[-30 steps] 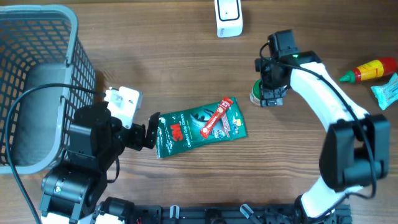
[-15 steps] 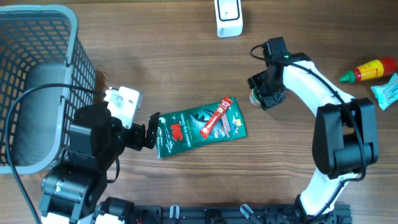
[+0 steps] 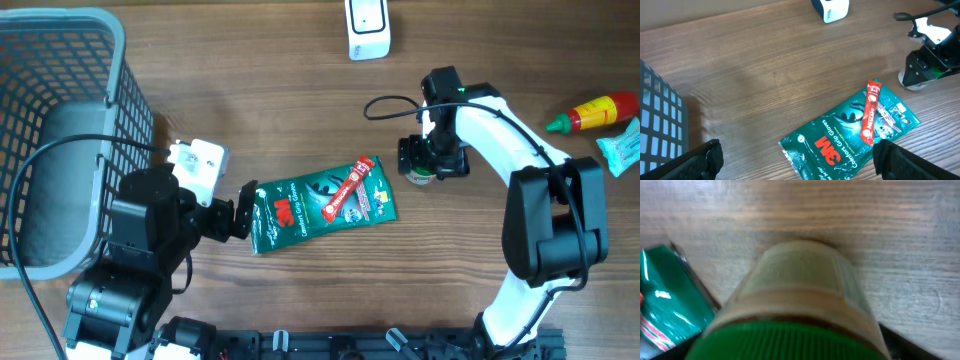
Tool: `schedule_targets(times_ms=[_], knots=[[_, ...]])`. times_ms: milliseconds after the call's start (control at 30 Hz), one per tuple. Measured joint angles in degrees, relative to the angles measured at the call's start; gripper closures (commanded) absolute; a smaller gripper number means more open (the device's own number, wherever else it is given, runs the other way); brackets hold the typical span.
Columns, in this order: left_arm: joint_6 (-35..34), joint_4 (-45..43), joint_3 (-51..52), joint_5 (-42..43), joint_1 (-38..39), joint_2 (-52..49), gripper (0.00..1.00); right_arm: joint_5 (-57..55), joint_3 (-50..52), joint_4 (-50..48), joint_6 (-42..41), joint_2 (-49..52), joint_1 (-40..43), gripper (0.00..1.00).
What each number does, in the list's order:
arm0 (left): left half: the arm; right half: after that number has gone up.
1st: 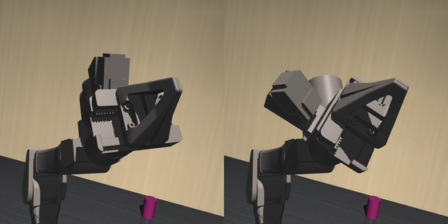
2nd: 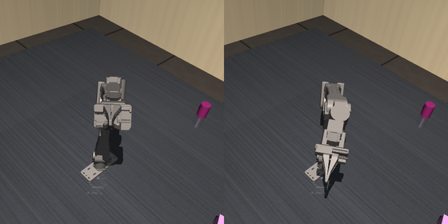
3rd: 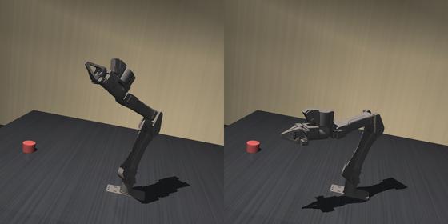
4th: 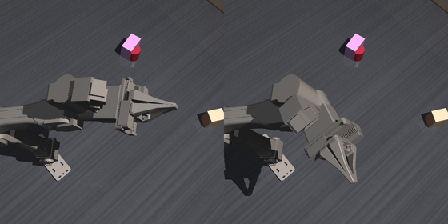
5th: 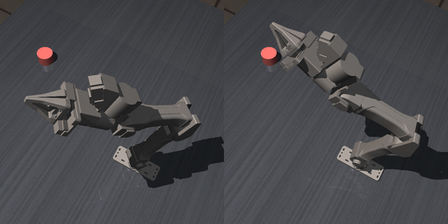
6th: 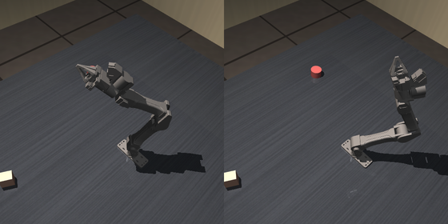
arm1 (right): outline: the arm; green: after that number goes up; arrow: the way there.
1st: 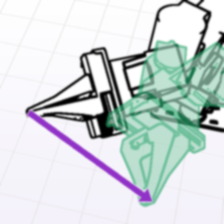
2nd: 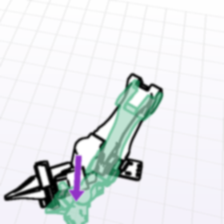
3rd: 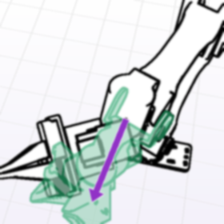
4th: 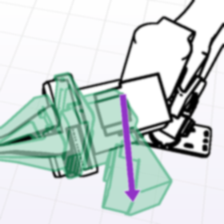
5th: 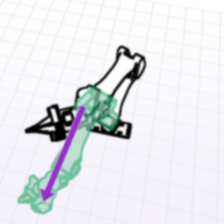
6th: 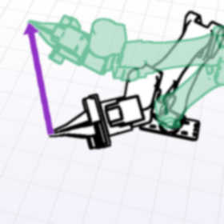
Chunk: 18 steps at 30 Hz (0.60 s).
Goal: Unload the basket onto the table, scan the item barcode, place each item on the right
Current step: 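Grasp the green-capped jar with the right gripper and lift it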
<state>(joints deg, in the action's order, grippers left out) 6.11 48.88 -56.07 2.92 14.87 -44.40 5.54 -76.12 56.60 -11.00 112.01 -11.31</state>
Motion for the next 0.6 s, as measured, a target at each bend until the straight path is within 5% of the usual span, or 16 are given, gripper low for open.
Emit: schedule_targets(times_ms=[200,367,467,600], knots=[[0.0,0.0,0.0,0.0,0.0,0.0,0.00,2.1,0.0,1.5,-1.5,-9.4,0.0,0.00],[0.0,0.0,0.0,0.0,0.0,0.0,0.00,0.6,-0.2,1.5,-27.0,-18.5,0.0,0.00],[0.0,0.0,0.0,0.0,0.0,0.0,0.00,-0.7,-0.2,1.7,-43.6,-17.8,0.0,0.00],[0.0,0.0,0.0,0.0,0.0,0.0,0.00,-1.1,-0.2,1.1,-55.9,-13.3,0.1,0.00]])
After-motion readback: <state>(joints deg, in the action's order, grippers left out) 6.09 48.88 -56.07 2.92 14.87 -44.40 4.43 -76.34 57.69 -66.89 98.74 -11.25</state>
